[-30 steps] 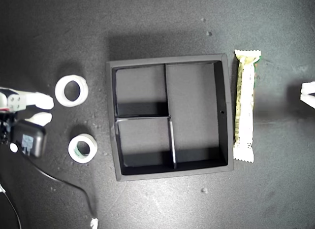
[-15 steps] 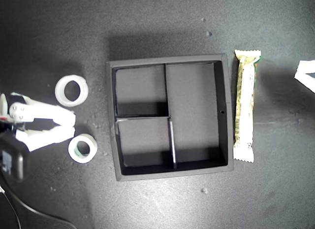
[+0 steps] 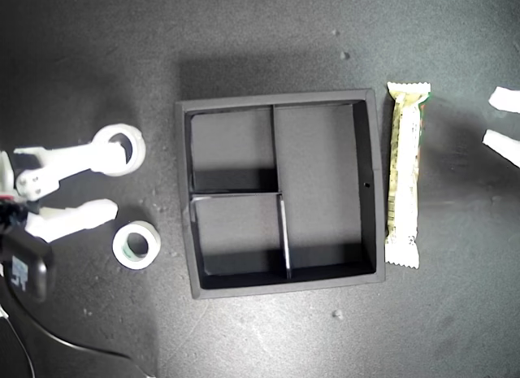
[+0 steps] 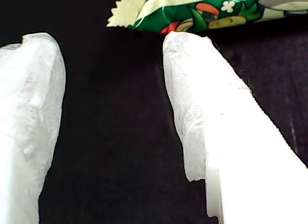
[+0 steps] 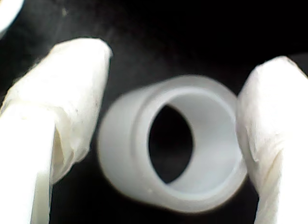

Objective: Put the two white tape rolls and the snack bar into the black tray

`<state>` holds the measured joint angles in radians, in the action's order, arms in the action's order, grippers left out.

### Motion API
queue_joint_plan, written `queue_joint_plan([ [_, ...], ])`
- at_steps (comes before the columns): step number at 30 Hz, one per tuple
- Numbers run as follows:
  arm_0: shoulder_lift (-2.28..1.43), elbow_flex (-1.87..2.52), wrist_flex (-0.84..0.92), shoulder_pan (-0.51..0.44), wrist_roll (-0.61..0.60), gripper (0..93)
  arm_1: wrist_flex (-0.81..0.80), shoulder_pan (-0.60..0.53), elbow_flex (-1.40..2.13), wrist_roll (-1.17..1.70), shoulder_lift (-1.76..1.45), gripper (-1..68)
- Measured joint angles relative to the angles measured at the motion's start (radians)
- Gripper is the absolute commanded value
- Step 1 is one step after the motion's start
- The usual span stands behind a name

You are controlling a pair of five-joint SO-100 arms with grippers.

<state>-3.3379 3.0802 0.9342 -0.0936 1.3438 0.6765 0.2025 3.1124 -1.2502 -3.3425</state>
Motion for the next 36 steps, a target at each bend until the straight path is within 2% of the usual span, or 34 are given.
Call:
queue_joint_plan([
  [8,0.035,-0.021,0.034,0.006,0.000,16.8,0.000,-0.020,0.000,0.000,0.000,13.3],
  [19,0.913,-0.577,0.112,0.063,-0.101,19.0,0.049,-0.021,0.000,0.000,0.000,13.4],
  [36,1.009,-0.580,-0.014,0.023,-0.106,18.0,0.089,-0.025,0.000,0.000,0.000,12.8],
])
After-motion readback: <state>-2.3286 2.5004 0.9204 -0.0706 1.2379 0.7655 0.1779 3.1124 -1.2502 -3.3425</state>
